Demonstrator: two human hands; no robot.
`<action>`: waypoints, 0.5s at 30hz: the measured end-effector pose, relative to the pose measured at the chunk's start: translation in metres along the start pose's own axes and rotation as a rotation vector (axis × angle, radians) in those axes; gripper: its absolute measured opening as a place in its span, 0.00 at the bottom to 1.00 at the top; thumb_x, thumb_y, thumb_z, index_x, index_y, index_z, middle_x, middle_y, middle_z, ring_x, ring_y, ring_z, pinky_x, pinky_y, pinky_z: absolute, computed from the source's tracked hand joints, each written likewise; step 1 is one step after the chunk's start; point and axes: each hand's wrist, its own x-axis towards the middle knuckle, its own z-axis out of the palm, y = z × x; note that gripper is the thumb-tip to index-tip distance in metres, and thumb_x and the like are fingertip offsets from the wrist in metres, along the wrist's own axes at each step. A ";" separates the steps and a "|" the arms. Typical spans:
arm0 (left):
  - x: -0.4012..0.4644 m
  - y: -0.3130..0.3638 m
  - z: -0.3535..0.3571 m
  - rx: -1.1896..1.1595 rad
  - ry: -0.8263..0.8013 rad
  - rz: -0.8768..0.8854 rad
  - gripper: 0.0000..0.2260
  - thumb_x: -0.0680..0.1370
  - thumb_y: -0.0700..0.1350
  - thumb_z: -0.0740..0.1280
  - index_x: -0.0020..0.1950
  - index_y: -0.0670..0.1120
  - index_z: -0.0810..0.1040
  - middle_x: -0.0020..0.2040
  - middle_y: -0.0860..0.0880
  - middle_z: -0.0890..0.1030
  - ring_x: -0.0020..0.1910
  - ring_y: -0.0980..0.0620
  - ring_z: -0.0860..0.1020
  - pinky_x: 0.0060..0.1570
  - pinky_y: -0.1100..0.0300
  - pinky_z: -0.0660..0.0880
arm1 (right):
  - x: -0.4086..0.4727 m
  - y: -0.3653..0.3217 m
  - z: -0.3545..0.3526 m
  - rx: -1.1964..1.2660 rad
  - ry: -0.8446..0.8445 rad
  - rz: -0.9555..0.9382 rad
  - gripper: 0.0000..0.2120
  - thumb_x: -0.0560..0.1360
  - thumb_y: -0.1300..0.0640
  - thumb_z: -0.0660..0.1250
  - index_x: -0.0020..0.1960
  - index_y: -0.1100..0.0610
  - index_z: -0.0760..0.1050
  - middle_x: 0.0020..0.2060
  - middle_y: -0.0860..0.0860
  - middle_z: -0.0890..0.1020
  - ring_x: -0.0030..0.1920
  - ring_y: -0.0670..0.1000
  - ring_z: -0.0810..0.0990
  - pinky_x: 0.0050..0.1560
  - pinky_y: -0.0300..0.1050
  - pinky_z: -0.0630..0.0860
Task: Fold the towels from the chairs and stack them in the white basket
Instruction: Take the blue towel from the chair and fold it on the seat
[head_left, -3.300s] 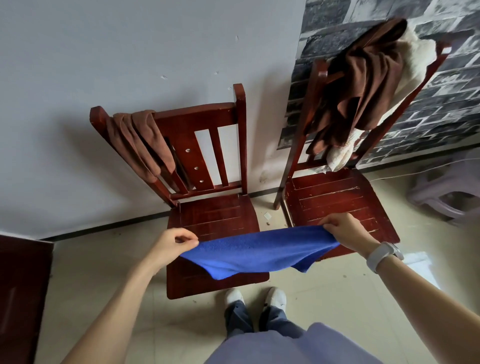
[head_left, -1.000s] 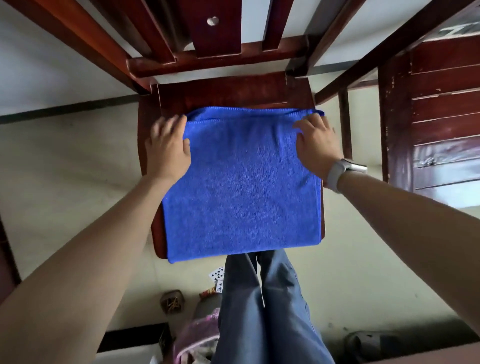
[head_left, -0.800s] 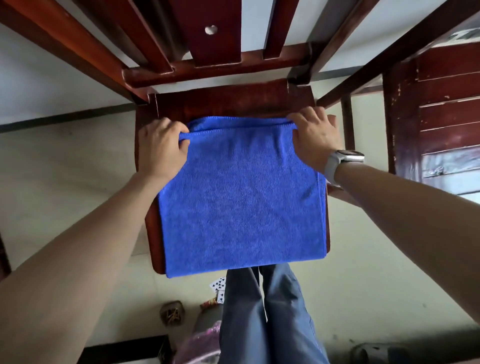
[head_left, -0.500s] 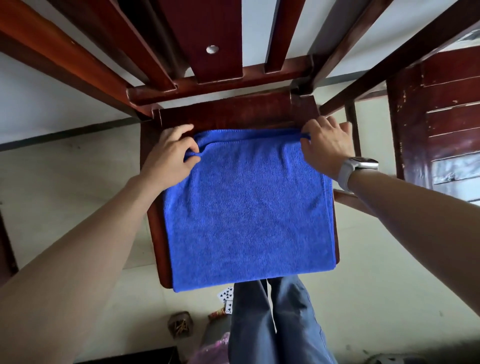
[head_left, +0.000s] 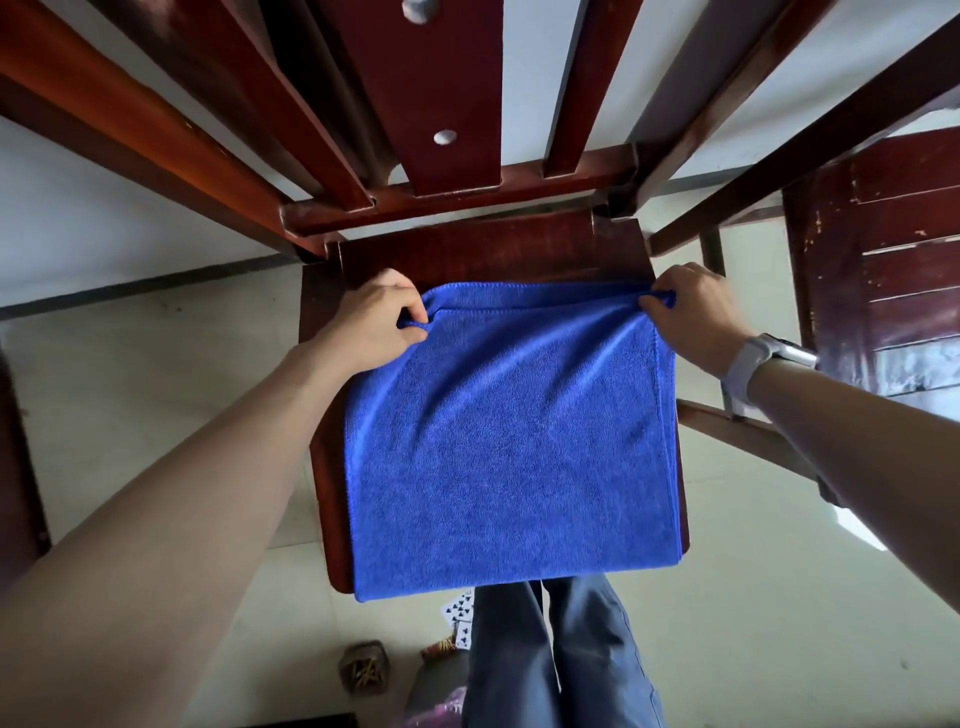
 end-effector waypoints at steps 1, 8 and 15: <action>0.000 0.001 -0.001 0.040 -0.005 -0.010 0.04 0.72 0.43 0.69 0.46 0.45 0.79 0.52 0.49 0.74 0.52 0.48 0.72 0.59 0.48 0.68 | 0.000 -0.001 -0.001 -0.015 -0.006 -0.008 0.11 0.75 0.57 0.63 0.52 0.64 0.76 0.52 0.62 0.77 0.53 0.62 0.74 0.53 0.50 0.69; -0.017 -0.005 -0.016 -0.012 0.035 -0.012 0.04 0.74 0.42 0.68 0.47 0.45 0.76 0.45 0.48 0.73 0.45 0.47 0.72 0.45 0.58 0.64 | -0.003 0.005 -0.015 -0.115 -0.042 -0.087 0.13 0.76 0.55 0.62 0.50 0.65 0.77 0.51 0.61 0.77 0.50 0.62 0.75 0.57 0.58 0.70; -0.042 -0.004 -0.031 -0.010 0.054 0.061 0.14 0.71 0.44 0.72 0.34 0.54 0.67 0.40 0.49 0.73 0.36 0.49 0.70 0.37 0.61 0.65 | -0.018 0.013 -0.032 -0.148 0.001 -0.202 0.13 0.76 0.56 0.64 0.45 0.67 0.78 0.47 0.61 0.78 0.47 0.62 0.76 0.50 0.53 0.69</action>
